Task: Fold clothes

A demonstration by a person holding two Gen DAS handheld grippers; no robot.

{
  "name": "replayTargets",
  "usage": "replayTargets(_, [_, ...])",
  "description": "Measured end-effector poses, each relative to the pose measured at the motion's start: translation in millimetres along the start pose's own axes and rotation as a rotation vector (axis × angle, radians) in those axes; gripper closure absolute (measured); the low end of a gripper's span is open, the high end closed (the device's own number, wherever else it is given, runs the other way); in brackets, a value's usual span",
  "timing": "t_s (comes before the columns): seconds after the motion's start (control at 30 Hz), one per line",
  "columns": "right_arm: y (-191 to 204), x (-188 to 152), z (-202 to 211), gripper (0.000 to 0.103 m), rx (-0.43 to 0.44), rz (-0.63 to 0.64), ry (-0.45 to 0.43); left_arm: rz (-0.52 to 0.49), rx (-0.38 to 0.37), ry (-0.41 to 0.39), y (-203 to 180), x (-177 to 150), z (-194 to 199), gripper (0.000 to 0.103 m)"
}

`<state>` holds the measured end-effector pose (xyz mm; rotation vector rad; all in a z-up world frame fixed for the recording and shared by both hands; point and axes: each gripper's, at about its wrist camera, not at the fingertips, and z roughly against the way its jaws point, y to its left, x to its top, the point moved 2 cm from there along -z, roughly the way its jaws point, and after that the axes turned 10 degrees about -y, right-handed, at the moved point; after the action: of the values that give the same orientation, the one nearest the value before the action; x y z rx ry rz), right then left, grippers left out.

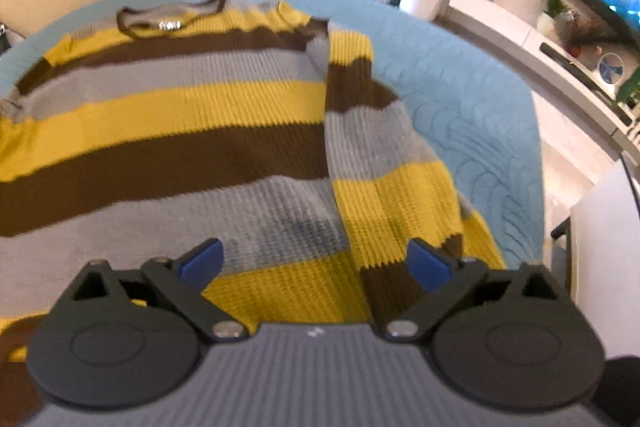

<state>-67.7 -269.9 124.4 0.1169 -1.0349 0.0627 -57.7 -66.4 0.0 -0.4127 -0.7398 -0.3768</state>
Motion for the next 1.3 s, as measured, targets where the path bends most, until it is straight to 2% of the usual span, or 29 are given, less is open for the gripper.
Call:
replayTargets(0.07, [-22, 19, -54, 0.049, -0.032, -0.047, 0.028, 0.008, -0.019, 0.002, 1, -6, -4, 0.008])
replayTargets(0.13, [-47, 34, -122, 0.049, -0.083, -0.127, 0.085, -0.073, 0.006, -0.033, -4, -14, -5, 0.014])
replayTargets(0.23, [-74, 41, -193, 0.05, -0.126, -0.26, 0.159, -0.108, 0.017, -0.064, -4, -17, -4, 0.026])
replayTargets(0.3, [-82, 38, -216, 0.05, -0.143, -0.315, 0.184, -0.104, 0.002, -0.075, -4, -15, -2, 0.048])
replayTargets(0.37, [-85, 35, -244, 0.05, -0.167, -0.35, 0.216, -0.093, -0.019, -0.079, -3, -13, 0, 0.051])
replayTargets(0.5, [-78, 26, -298, 0.051, -0.208, -0.302, 0.323, -0.099, -0.037, -0.085, -3, -17, -3, 0.053])
replayTargets(0.53, [-74, 22, -308, 0.055, -0.219, -0.263, 0.353, -0.098, -0.043, -0.088, -4, -17, -3, 0.056])
replayTargets(0.57, [-69, 18, -312, 0.086, -0.227, -0.213, 0.368, -0.092, -0.052, -0.086, -4, -17, -2, 0.062])
replayTargets(0.6, [-68, 18, -314, 0.095, -0.231, -0.204, 0.366, -0.086, -0.061, -0.084, -4, -17, -2, 0.066])
replayTargets(0.63, [-65, 20, -310, 0.095, -0.256, -0.164, 0.339, -0.079, -0.07, -0.083, -3, -17, -1, 0.068])
replayTargets(0.7, [-59, 27, -298, 0.095, -0.251, -0.136, 0.289, -0.07, -0.082, -0.078, -3, -16, -1, 0.075])
replayTargets(0.77, [-45, 39, -282, 0.095, -0.201, -0.116, 0.23, -0.052, -0.1, -0.068, -2, -14, 3, 0.081])
replayTargets(0.8, [-33, 45, -275, 0.095, -0.162, -0.105, 0.205, -0.041, -0.123, -0.057, -1, -13, 5, 0.094])
replayTargets(0.83, [-14, 53, -269, 0.095, -0.108, -0.077, 0.179, -0.031, -0.143, -0.048, -1, -13, 9, 0.098])
replayTargets(0.87, [-8, 55, -268, 0.095, -0.093, -0.066, 0.172, -0.025, -0.157, -0.046, -1, -13, 14, 0.098])
replayTargets(0.9, [19, 59, -268, 0.095, -0.041, -0.034, 0.153, -0.023, -0.168, -0.047, -2, -14, 20, 0.098])
replayTargets(0.97, [33, 59, -272, 0.095, -0.011, -0.032, 0.152, -0.051, -0.152, -0.07, -3, -15, 29, 0.097])
replayTargets(1.0, [49, 54, -281, 0.095, 0.033, -0.05, 0.169, -0.064, -0.141, -0.077, -3, -16, 31, 0.095])
replayTargets(1.07, [56, 48, -287, 0.092, 0.051, -0.059, 0.192, -0.064, -0.128, -0.055, 1, -18, 27, 0.088])
replayTargets(1.1, [61, 43, -294, 0.091, 0.052, -0.069, 0.23, -0.059, -0.131, -0.042, 2, -19, 26, 0.074])
replayTargets(1.13, [62, 33, -303, 0.089, 0.07, -0.095, 0.303, -0.056, -0.132, -0.029, 3, -19, 24, 0.065])
replayTargets(1.17, [61, 28, -305, 0.088, 0.082, -0.105, 0.348, -0.051, -0.13, -0.016, 4, -20, 21, 0.046])
replayTargets(1.2, [60, 29, -303, 0.088, 0.079, -0.107, 0.338, -0.048, -0.128, -0.006, 6, -20, 18, 0.033])
replayTargets(1.23, [53, 36, -289, 0.087, 0.069, -0.125, 0.273, -0.048, -0.123, -0.011, 8, -20, 18, 0.032])
replayTargets(1.27, [50, 41, -279, 0.082, 0.068, -0.14, 0.238, -0.044, -0.122, -0.012, 9, -19, 21, 0.031])
replayTargets(1.3, [42, 47, -258, 0.066, 0.075, -0.177, 0.172, -0.041, -0.122, -0.014, 11, -18, 22, 0.027])
